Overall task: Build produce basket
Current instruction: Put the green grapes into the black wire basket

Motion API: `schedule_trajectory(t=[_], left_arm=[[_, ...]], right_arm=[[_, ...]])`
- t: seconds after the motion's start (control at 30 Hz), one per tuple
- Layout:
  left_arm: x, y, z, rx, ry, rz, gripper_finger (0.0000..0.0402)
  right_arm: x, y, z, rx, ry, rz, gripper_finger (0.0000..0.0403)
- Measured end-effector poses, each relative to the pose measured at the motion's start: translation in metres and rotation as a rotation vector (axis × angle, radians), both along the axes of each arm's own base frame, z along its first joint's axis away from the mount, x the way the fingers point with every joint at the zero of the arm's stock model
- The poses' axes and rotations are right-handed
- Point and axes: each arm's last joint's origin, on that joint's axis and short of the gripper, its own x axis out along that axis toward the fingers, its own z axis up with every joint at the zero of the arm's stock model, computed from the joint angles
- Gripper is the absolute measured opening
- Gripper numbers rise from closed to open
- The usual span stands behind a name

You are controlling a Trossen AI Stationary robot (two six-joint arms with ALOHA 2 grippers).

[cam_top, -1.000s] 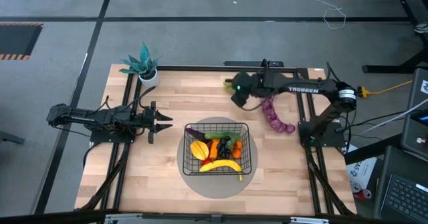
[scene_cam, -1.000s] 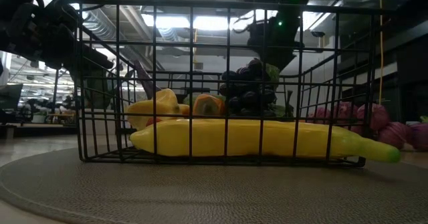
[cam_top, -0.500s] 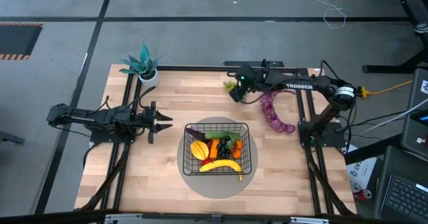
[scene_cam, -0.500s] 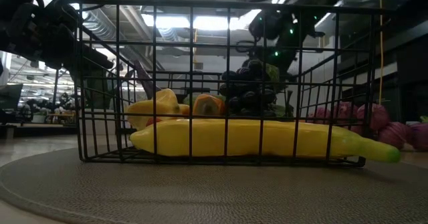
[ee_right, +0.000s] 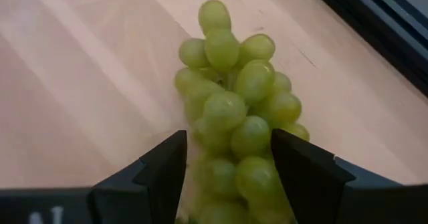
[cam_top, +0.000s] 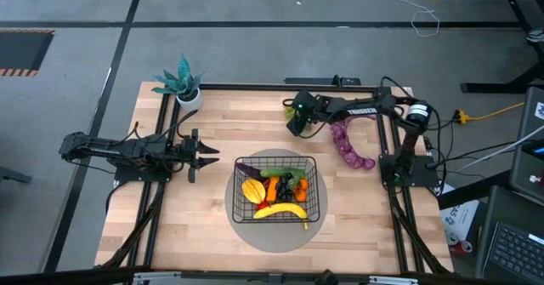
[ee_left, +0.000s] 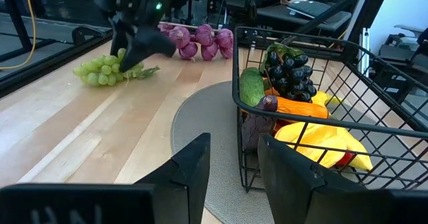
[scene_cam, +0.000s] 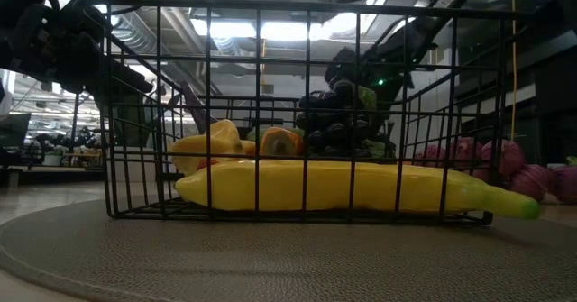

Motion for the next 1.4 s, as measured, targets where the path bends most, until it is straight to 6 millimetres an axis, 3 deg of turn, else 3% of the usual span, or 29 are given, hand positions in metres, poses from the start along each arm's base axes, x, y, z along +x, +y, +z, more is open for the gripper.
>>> schedule_trajectory(t=[0.23, 0.9, 1.13, 1.4], left_arm=[[0.000, 0.000, 0.000, 0.000, 0.000, 0.000, 0.0121], [0.000, 0.000, 0.000, 0.000, 0.000, 0.000, 0.0121], [0.000, 0.000, 0.000, 0.000, 0.000, 0.000, 0.0121], [0.000, 0.000, 0.000, 0.000, 0.000, 0.000, 0.0121]], right_arm=[[0.002, -0.003, -0.023, 0.028, 0.067, -0.037, 0.0220], [0.001, 0.005, -0.027, 0.078, 0.088, -0.035, 0.0220], [0.004, 0.013, -0.028, 0.039, 0.144, 0.070, 0.0220], [0.004, 0.014, -0.029, 0.017, 0.148, 0.030, 0.0209]])
